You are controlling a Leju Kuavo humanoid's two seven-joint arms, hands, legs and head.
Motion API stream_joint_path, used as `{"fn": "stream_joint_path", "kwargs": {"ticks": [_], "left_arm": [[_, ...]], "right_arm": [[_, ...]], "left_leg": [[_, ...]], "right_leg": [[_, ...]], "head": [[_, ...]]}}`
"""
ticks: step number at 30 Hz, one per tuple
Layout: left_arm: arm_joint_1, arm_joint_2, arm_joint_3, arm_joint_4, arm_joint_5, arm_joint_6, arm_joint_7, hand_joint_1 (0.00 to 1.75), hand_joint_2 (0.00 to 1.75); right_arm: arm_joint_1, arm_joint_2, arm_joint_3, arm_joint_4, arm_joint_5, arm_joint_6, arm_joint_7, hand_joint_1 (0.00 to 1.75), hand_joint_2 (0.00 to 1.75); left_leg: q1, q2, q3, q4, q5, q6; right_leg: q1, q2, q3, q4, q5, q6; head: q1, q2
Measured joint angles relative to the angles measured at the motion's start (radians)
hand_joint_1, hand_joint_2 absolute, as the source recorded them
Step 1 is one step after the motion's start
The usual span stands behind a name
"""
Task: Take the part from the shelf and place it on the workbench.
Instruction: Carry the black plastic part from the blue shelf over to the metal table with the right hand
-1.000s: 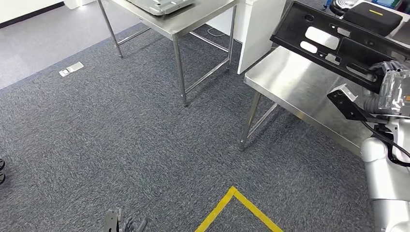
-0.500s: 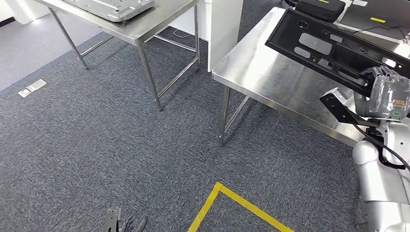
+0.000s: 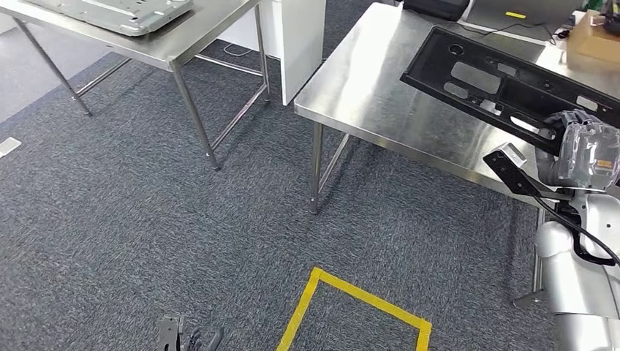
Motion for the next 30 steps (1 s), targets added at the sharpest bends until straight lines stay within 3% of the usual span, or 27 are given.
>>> {"fn": "stream_joint_path", "kwargs": {"ticks": [1, 3, 4, 5, 7, 9, 10, 11, 14, 16, 18, 30], "left_arm": [[0.000, 0.000, 0.000, 0.000, 0.000, 0.000, 0.000, 0.00, 1.75], [0.000, 0.000, 0.000, 0.000, 0.000, 0.000, 0.000, 0.00, 1.75], [0.000, -0.001, 0.000, 0.000, -0.001, 0.000, 0.000, 0.00, 1.75], [0.000, -0.001, 0.000, 0.000, -0.001, 0.000, -0.001, 0.00, 1.75], [0.000, 0.000, 0.000, 0.000, -0.002, 0.000, -0.001, 0.00, 1.75], [0.002, 0.000, 0.000, 0.000, -0.003, 0.000, -0.001, 0.00, 1.75], [0.003, 0.000, 0.000, 0.000, -0.004, 0.000, -0.001, 0.00, 1.75], [0.003, 0.000, 0.000, 0.000, -0.004, 0.000, -0.001, 0.00, 1.75], [0.003, 0.002, 0.000, 0.000, -0.005, -0.001, -0.003, 0.00, 1.75], [0.003, 0.002, 0.000, 0.000, -0.005, -0.003, -0.007, 0.00, 1.75], [0.003, 0.002, 0.000, 0.000, -0.005, -0.006, -0.010, 0.00, 1.75], [0.000, 0.005, 0.000, 0.000, -0.006, -0.035, -0.041, 0.00, 1.75]], "right_arm": [[-0.001, 0.000, -0.001, -0.002, 0.000, 0.000, 0.000, 1.75, 1.75], [-0.005, -0.001, -0.005, -0.007, 0.005, 0.006, -0.002, 1.75, 1.75], [-0.009, -0.001, -0.007, -0.010, 0.008, 0.009, -0.004, 1.75, 1.75], [-0.013, -0.001, -0.009, -0.011, 0.012, 0.012, -0.006, 1.75, 1.75], [-0.022, 0.003, -0.008, -0.012, 0.018, 0.015, -0.006, 1.75, 1.75], [-0.026, 0.007, -0.007, -0.011, 0.025, 0.020, -0.006, 1.75, 1.75], [-0.027, 0.007, -0.006, -0.011, 0.029, 0.023, -0.006, 1.75, 1.75], [-0.029, 0.007, -0.005, -0.011, 0.031, 0.024, -0.006, 1.75, 1.75], [-0.040, 0.006, -0.003, -0.011, 0.033, 0.026, -0.006, 1.75, 1.75], [-0.048, 0.005, -0.002, -0.010, 0.032, 0.028, -0.006, 1.75, 1.75], [-0.052, 0.003, -0.001, -0.009, 0.032, 0.030, -0.008, 1.75, 1.75], [-0.065, -0.006, 0.003, -0.005, 0.015, 0.028, -0.014, 1.75, 1.75]], "left_leg": [[-0.002, 0.005, -0.001, 0.002, -0.001, -0.002], [-0.006, 0.031, -0.005, 0.011, -0.009, -0.015], [-0.006, 0.027, -0.011, 0.025, -0.021, -0.025], [-0.003, 0.009, -0.024, 0.055, -0.042, -0.034], [0.005, -0.053, -0.074, 0.170, -0.108, -0.048], [0.009, -0.074, -0.127, 0.287, -0.152, -0.054], [0.010, -0.076, -0.135, 0.303, -0.148, -0.054], [0.010, -0.077, -0.121, 0.273, -0.123, -0.051], [0.009, -0.093, -0.022, 0.074, -0.030, -0.036], [0.008, -0.101, 0.006, 0.014, -0.020, -0.035], [0.005, -0.099, 0.006, 0.009, -0.017, -0.036], [-0.012, -0.100, -0.012, 0.019, -0.008, -0.012]], "right_leg": [[0.003, -0.020, 0.017, -0.032, 0.004, -0.002], [0.007, -0.026, 0.047, -0.095, 0.023, -0.025], [0.007, -0.026, 0.059, -0.123, 0.032, -0.038], [0.005, -0.006, 0.057, -0.124, 0.039, -0.050], [0.002, 0.007, 0.053, -0.124, 0.043, -0.056], [0.002, 0.021, 0.048, -0.123, 0.046, -0.060], [0.002, 0.027, 0.047, -0.123, 0.047, -0.061], [0.002, 0.032, 0.047, -0.122, 0.047, -0.060], [0.004, 0.045, 0.046, -0.120, 0.049, -0.056], [0.009, 0.049, 0.039, -0.117, 0.051, -0.053], [0.010, 0.049, 0.034, -0.116, 0.054, -0.049], [-0.006, 0.050, 0.027, -0.130, 0.074, -0.018]], "head": [[0.001, 0.000], [0.000, 0.000], [-0.002, 0.000], [-0.005, 0.000], [-0.009, 0.000], [-0.011, 0.000], [-0.011, 0.000], [-0.011, 0.000], [-0.011, 0.000], [-0.011, 0.000], [-0.011, 0.000], [-0.012, 0.000]]}}
